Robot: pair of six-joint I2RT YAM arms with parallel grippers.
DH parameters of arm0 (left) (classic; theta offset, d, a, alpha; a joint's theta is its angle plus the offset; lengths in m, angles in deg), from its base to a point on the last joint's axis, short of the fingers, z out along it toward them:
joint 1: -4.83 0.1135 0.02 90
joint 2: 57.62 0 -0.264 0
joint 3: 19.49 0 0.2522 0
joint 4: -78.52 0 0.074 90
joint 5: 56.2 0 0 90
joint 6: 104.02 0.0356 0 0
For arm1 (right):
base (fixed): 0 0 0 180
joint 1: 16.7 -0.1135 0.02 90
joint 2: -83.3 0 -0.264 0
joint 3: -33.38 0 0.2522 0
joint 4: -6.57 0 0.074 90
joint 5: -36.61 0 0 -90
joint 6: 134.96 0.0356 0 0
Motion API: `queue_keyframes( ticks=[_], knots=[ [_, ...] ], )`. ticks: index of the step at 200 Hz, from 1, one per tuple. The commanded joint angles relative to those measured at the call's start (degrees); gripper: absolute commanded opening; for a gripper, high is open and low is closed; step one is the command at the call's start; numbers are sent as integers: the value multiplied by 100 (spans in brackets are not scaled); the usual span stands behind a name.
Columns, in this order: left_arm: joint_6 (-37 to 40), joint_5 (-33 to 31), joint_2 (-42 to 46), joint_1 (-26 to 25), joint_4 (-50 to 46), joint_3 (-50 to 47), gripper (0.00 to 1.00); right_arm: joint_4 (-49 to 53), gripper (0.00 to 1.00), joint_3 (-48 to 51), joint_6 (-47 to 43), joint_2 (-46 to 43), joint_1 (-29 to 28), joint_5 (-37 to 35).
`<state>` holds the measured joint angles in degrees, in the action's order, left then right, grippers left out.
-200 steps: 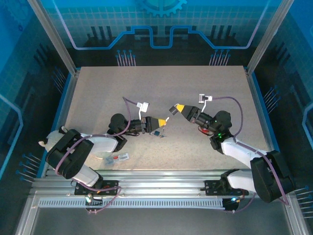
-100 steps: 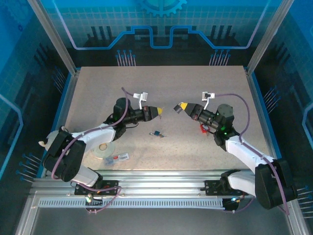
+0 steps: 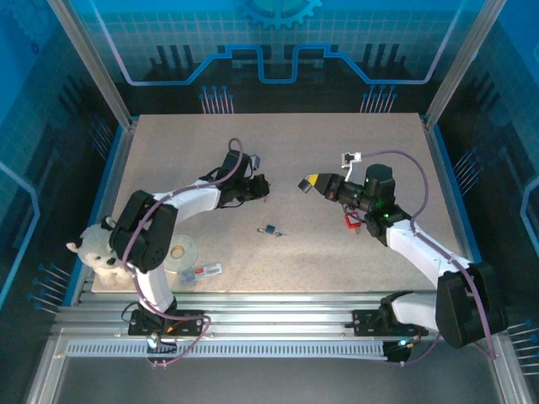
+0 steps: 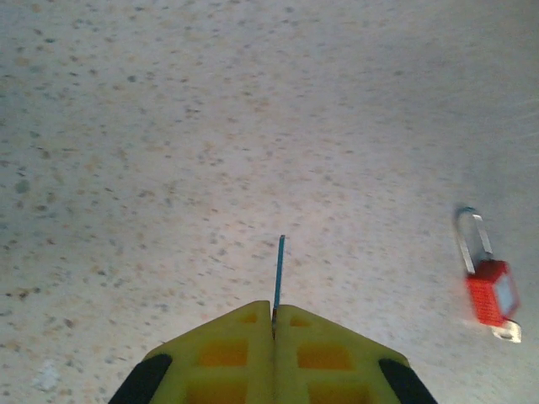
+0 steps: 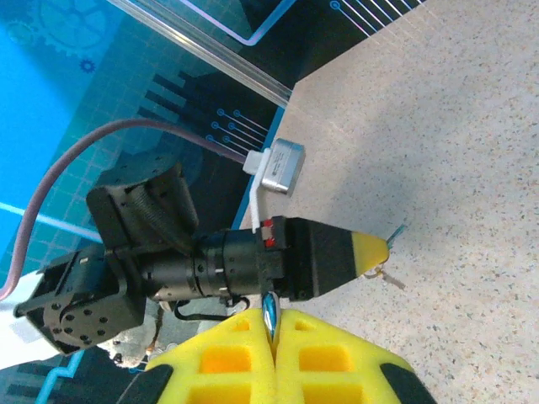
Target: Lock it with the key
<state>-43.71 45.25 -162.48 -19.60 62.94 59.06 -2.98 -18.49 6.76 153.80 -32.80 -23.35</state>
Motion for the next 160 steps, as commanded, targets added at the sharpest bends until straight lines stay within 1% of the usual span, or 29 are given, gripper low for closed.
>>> queue_keyframes(
  ticks=[1,60,141,150,160],
  knots=[
    [215,-347,-241,43,-716,573,0,95,0,-263,-149,51,-54,76],
    [374,-840,-1081,40,-1320,1458,0,225,0,-372,-295,267,-165,226],
    [562,-985,-1781,34,-1805,2283,0,592,0,-654,-554,456,-209,364],
    [576,-994,-1863,34,-1851,2350,5,638,0,-687,-585,498,-209,392],
    [579,-1012,-1922,34,-1877,2393,6,687,0,-735,-600,555,-205,433]
  ],
)
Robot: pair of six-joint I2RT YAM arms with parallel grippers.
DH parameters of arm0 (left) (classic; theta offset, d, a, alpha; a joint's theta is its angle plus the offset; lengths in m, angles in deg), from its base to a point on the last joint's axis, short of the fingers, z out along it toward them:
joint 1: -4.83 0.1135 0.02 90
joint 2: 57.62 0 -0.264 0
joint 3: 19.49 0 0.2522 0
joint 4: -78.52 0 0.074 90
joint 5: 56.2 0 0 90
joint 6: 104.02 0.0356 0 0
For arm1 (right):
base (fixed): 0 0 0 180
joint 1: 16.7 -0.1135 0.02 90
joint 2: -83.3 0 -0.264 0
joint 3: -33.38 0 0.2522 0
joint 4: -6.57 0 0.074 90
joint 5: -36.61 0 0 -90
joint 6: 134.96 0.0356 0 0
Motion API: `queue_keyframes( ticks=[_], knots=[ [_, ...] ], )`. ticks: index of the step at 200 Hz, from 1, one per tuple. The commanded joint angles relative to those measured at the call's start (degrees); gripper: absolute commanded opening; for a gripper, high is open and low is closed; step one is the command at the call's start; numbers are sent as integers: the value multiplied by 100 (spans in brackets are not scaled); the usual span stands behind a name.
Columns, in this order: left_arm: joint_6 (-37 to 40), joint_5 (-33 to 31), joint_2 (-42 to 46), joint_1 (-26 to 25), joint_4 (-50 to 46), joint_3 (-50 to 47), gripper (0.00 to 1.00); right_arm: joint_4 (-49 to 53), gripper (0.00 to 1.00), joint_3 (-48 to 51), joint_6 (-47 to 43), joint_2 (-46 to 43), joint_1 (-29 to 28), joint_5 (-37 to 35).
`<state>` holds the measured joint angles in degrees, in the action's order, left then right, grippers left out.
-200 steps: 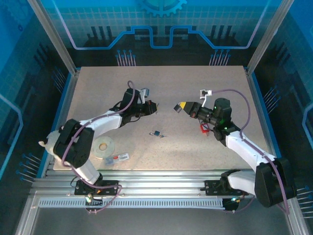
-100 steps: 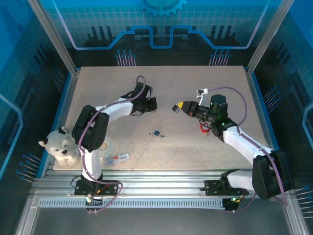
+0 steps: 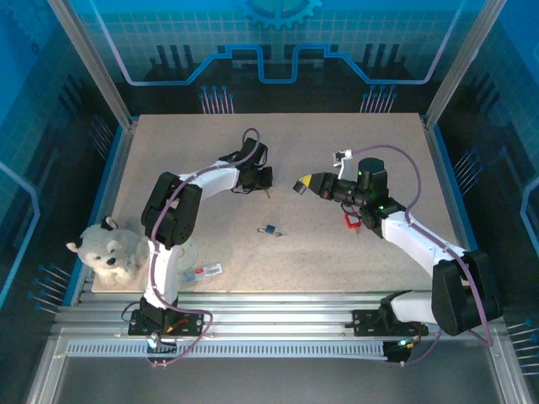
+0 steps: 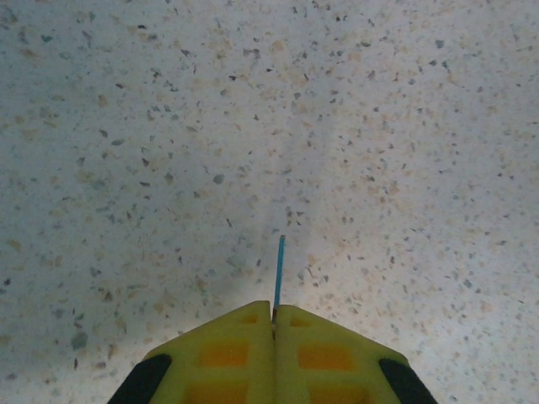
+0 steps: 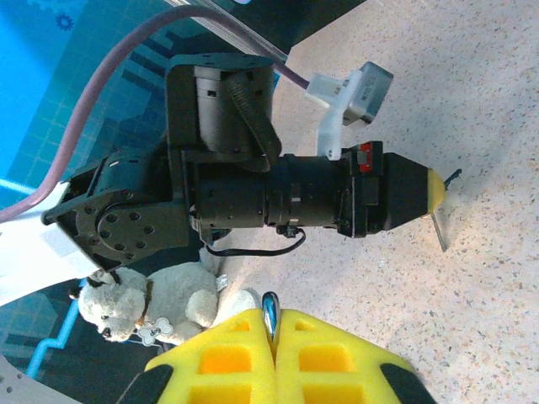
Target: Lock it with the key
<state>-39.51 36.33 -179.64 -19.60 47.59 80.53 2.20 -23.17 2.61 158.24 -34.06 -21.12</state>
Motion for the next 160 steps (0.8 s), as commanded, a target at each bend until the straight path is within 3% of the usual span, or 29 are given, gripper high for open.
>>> queue_keyframes(
  ticks=[1,34,90,127,160],
  knots=[
    [159,-120,-212,34,-346,253,7,174,0,-271,-181,115,-81,214],
    [158,-137,-221,40,-305,276,15,554,0,-488,-366,313,-82,305],
    [226,-184,66,43,-158,323,43,1332,0,-1093,-766,872,-74,285],
    [183,-401,934,34,180,-221,63,2081,0,-1637,-1195,1321,-67,-7],
    [-135,-781,2087,17,710,-1285,75,2499,0,-2136,-1417,1900,-56,-89]
  ],
)
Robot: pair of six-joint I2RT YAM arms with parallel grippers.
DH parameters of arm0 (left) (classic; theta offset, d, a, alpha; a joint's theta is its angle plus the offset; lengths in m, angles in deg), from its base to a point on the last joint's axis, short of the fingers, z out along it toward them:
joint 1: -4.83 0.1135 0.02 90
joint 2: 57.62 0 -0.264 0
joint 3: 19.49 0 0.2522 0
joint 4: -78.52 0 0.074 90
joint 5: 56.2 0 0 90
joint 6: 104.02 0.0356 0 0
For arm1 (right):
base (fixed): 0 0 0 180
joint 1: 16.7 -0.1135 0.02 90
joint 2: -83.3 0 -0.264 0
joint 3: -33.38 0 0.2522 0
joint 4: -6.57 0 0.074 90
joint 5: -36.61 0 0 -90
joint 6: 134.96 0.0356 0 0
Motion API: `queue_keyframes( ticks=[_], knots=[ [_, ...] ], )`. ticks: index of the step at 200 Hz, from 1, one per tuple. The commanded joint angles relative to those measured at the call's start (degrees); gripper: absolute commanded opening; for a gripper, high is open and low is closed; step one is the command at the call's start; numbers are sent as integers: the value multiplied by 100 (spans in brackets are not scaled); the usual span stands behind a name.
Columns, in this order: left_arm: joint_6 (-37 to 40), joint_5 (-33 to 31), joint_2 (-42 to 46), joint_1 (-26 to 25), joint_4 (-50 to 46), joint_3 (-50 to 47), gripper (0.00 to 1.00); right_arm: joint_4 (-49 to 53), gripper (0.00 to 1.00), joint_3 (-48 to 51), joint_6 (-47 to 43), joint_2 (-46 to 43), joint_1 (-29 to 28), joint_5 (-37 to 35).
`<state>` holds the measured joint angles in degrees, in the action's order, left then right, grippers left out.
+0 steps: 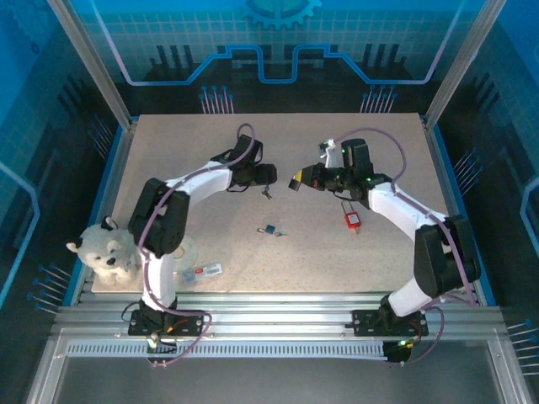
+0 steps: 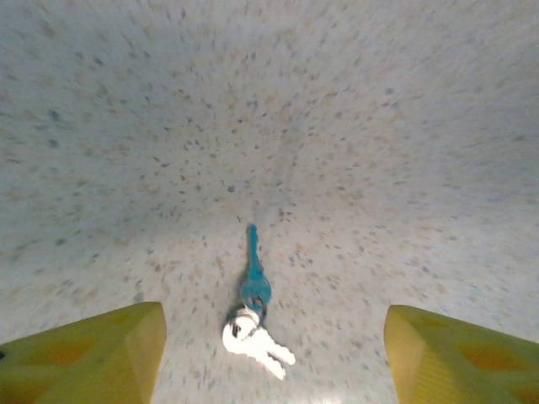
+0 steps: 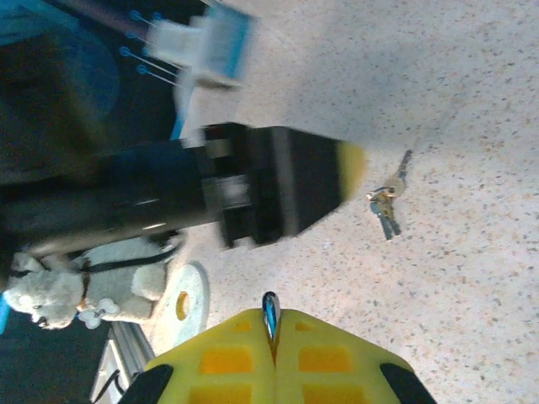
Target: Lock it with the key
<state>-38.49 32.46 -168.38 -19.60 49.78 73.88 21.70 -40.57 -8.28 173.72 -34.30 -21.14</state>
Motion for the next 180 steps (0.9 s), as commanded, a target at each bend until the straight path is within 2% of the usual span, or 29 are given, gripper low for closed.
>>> queue_keyframes(
  ticks=[1,32,42,61,125,180],
  knots=[
    [-249,-411,1000,21,516,-657,75,554,0,-406,-329,371,-32,-87],
    [-445,-754,2112,17,935,-1739,87,849,0,-919,-447,940,-95,-40],
    [-517,-873,2464,2,1039,-2073,93,1079,0,-1174,-570,1156,-153,-110],
    [-577,-1186,3081,-48,1150,-2647,99,1464,0,-1630,-786,1526,-292,-353],
    [-518,-1770,4530,-115,1817,-4244,99,2610,0,-3076,-1349,2748,-687,-883],
    [-504,-1861,4699,-123,1813,-4374,99,3295,0,-4067,-1557,3539,-757,-870]
  ],
)
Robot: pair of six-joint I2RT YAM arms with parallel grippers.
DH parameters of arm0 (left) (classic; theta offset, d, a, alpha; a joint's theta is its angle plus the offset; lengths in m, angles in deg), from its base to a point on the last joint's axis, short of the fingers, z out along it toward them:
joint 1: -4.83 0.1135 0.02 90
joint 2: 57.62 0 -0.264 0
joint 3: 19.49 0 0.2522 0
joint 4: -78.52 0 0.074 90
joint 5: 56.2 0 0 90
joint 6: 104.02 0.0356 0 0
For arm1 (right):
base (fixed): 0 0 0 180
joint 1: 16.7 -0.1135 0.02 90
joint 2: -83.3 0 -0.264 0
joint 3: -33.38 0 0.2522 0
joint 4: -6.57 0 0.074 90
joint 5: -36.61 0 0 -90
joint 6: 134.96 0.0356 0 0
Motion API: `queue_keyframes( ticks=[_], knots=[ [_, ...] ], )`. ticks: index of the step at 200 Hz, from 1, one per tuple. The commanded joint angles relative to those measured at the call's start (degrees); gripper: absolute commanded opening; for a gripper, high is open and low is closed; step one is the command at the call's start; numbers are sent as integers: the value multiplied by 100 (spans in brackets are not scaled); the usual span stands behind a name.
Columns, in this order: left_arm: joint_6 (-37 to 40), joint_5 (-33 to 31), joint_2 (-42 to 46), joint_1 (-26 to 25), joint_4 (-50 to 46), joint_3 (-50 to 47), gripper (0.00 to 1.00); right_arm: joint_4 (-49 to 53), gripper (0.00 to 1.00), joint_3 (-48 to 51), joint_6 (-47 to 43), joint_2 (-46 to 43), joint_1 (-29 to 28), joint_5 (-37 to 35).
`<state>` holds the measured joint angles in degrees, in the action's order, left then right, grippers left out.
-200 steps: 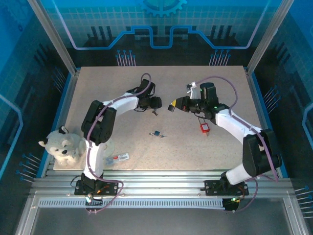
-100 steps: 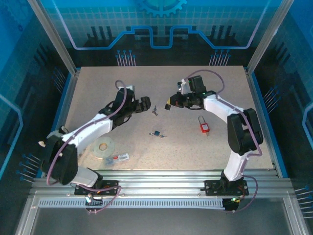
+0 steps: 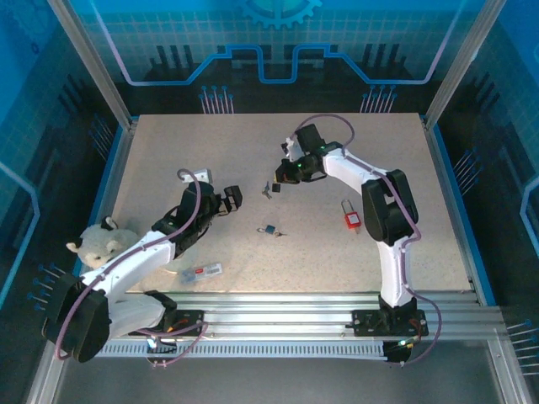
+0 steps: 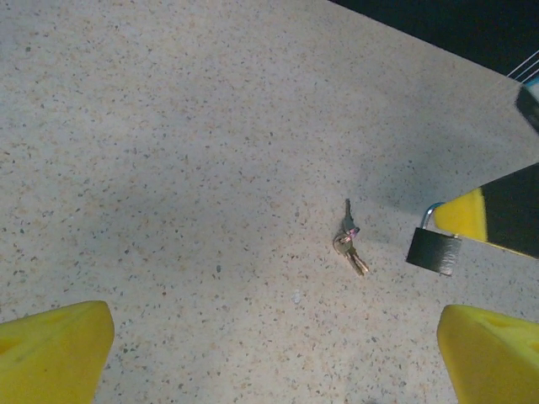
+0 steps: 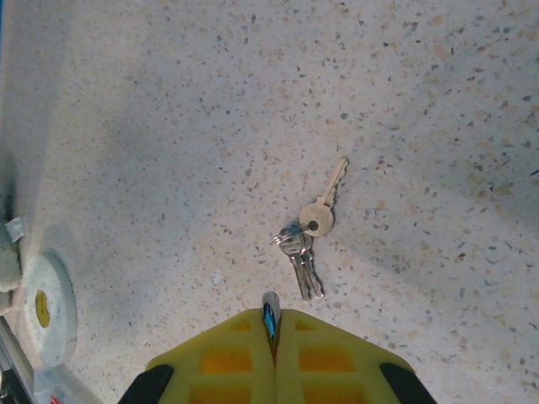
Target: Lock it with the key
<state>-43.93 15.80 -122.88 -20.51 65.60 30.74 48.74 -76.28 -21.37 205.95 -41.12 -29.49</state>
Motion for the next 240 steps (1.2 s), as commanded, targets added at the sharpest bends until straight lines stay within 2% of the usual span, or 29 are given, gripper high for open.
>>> queue_keyframes(
  ticks=[1,58,171,240],
  knots=[
    [44,-204,142,-32,236,-69,99,607,0,-516,-253,331,-77,-44],
    [68,-226,110,-33,236,-87,99,1024,0,-1140,-479,875,-71,-145],
    [99,-169,-100,-28,262,-27,99,1160,0,-1592,-553,1449,-18,-30],
    [101,-122,-232,-32,232,35,99,1264,8,-1653,-646,1525,78,-42]
  ],
)
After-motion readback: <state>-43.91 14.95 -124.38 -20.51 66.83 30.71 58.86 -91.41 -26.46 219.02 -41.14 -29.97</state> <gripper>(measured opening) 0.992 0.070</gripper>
